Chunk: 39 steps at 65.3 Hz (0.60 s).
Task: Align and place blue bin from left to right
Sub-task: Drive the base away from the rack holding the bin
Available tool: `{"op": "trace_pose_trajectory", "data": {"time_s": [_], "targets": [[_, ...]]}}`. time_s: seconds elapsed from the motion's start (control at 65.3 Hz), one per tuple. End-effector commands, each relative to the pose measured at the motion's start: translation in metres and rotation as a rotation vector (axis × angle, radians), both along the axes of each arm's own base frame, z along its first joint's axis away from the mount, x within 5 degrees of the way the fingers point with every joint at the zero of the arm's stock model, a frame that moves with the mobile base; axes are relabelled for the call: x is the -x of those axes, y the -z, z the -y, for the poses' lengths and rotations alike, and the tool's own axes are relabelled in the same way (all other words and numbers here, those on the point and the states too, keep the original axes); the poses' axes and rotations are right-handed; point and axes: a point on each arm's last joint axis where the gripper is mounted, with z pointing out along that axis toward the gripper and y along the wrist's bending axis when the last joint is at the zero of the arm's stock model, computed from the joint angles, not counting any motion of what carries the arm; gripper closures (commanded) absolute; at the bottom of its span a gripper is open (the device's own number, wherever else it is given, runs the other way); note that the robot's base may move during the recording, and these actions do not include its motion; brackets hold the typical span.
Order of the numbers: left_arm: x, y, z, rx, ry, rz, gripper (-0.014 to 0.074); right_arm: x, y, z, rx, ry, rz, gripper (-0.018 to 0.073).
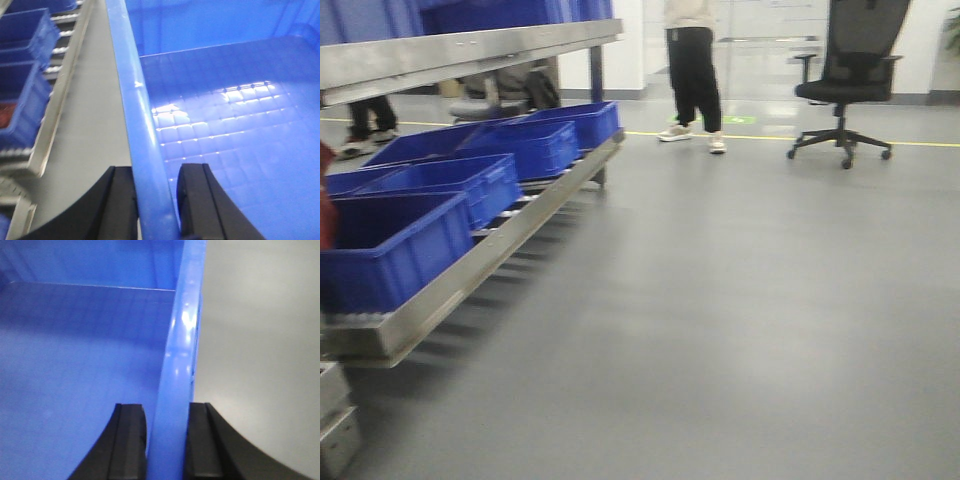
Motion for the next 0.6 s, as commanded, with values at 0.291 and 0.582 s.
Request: {"op": "trace_pose_trajectory", "data": {"time_s": [0.291,0.582], "targets": [[0.0084,-0.0186,0.0045,0.036,0.061,0.125,0.0609,0.0042,-0.024,-0.0036,-0.029,-0.037,0.194,0.0641],[0.0084,-0.0186,0.0045,0.036,0.061,0.125,0.0609,0.0042,-0.024,-0.0036,-0.029,-0.037,0.194,0.0641]]}}
